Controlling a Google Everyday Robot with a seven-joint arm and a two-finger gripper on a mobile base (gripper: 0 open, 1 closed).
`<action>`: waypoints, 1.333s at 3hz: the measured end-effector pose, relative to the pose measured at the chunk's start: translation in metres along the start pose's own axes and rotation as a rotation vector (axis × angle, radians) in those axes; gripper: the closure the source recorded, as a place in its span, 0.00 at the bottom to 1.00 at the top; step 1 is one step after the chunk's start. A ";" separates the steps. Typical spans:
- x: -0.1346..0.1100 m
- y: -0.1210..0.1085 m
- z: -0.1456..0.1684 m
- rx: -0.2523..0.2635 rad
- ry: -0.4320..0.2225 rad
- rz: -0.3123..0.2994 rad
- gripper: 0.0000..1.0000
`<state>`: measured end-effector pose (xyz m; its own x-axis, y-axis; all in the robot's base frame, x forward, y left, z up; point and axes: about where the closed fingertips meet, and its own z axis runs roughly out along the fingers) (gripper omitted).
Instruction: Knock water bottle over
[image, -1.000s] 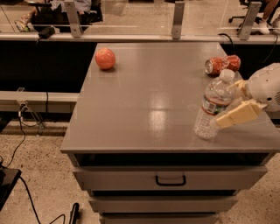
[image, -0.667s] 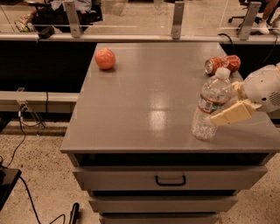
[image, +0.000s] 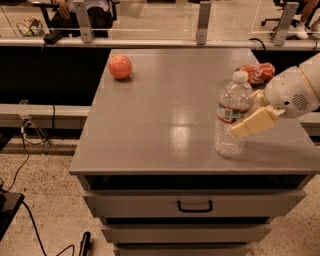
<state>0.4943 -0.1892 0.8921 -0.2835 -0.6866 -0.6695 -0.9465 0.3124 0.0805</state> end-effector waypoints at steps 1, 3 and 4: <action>-0.012 -0.010 -0.001 0.015 0.092 -0.012 1.00; -0.030 -0.014 0.003 0.064 0.373 -0.107 1.00; -0.031 -0.012 0.006 0.101 0.522 -0.171 1.00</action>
Offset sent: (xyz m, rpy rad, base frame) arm 0.0293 0.0128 0.0220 -0.4412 0.0163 0.0688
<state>0.5157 -0.1682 0.9075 -0.1897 -0.9590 -0.2105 -0.9736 0.2115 -0.0861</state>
